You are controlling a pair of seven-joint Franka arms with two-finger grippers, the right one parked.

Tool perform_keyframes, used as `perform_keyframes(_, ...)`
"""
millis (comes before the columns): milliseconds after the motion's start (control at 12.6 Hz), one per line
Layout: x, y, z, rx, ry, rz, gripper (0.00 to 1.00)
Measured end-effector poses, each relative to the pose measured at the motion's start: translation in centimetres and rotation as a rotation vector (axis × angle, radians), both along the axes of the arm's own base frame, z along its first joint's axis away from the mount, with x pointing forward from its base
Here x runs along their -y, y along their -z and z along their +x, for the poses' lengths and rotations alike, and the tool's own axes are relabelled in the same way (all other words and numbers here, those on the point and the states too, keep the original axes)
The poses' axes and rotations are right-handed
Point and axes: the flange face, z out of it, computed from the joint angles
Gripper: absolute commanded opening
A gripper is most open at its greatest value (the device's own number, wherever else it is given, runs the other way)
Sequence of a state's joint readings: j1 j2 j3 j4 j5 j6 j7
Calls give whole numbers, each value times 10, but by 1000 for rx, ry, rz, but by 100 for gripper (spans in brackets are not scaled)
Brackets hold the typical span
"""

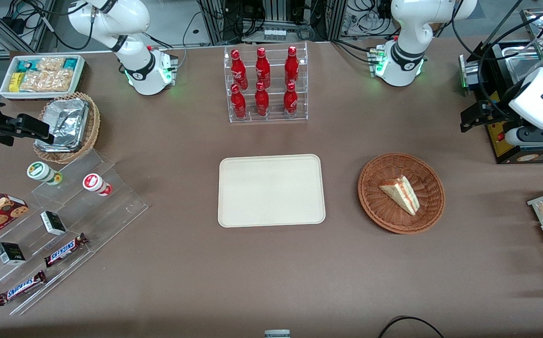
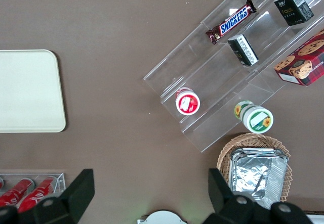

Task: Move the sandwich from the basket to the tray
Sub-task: 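Move the left gripper over the wrapped sandwich in the wicker basket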

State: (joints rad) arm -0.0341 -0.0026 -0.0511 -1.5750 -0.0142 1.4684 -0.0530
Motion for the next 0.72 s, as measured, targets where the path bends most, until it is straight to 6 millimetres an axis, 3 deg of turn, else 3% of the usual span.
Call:
perform_keyframes(398, 0, 18, 6, -28, -1, 3, 100)
perform_keyframes(717, 0, 74, 16, -17, -3, 2, 100)
